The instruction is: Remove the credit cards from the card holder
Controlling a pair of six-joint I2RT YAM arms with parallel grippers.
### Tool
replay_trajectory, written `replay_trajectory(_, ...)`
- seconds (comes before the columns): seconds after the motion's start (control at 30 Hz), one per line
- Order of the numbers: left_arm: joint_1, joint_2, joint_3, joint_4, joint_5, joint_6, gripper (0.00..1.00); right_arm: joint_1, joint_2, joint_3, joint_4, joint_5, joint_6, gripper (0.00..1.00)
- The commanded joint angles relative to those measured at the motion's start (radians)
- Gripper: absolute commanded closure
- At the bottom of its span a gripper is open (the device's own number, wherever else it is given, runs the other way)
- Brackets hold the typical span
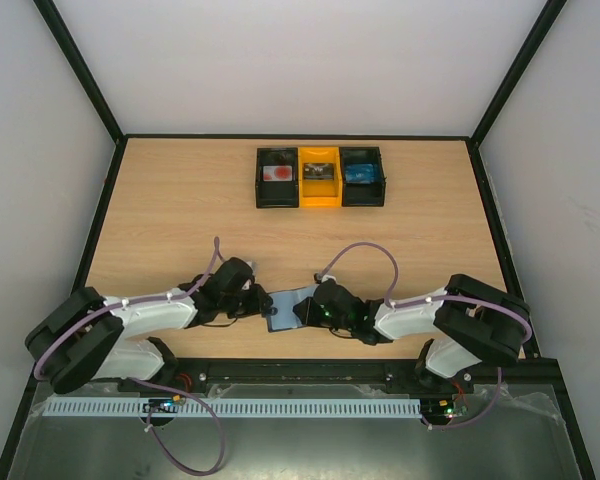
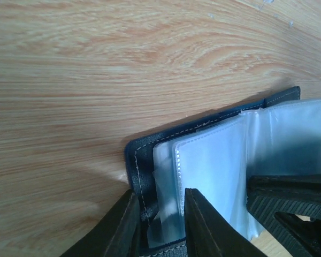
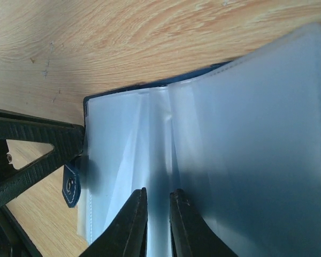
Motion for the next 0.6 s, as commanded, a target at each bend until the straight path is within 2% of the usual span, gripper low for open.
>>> replay_trajectory(0.0, 0.005, 0.04, -0.03, 0.16, 0.122, -0.053, 0.76, 0.018, 0.005, -0.026, -0.027, 0.049, 0.002, 0.86)
replay_trajectory(0.13, 0.005, 0.04, -0.04, 0.235, 0.155, -0.08, 0.78, 0.025, 0.017, -0.047, 0.013, 0.077, 0.011, 0.86)
replay_trajectory(0.23, 0.005, 0.023, -0.029, 0.218, 0.148, -0.078, 0.77, 0.03, 0.024, -0.064, 0.043, 0.076, 0.026, 0.86)
replay_trajectory(0.4, 0.005, -0.049, 0.011, 0.077, 0.053, -0.053, 0.67, 0.033, 0.006, -0.08, 0.055, 0.092, 0.042, 0.86)
replay_trajectory(0.5, 0.005, -0.09, 0.018, 0.053, 0.034, -0.057, 0.54, 0.033, 0.0, -0.084, 0.06, 0.106, 0.043, 0.86)
replay_trajectory(0.57, 0.005, -0.099, 0.021, 0.055, 0.038, -0.064, 0.5, 0.033, 0.002, -0.087, 0.065, 0.111, 0.044, 0.86)
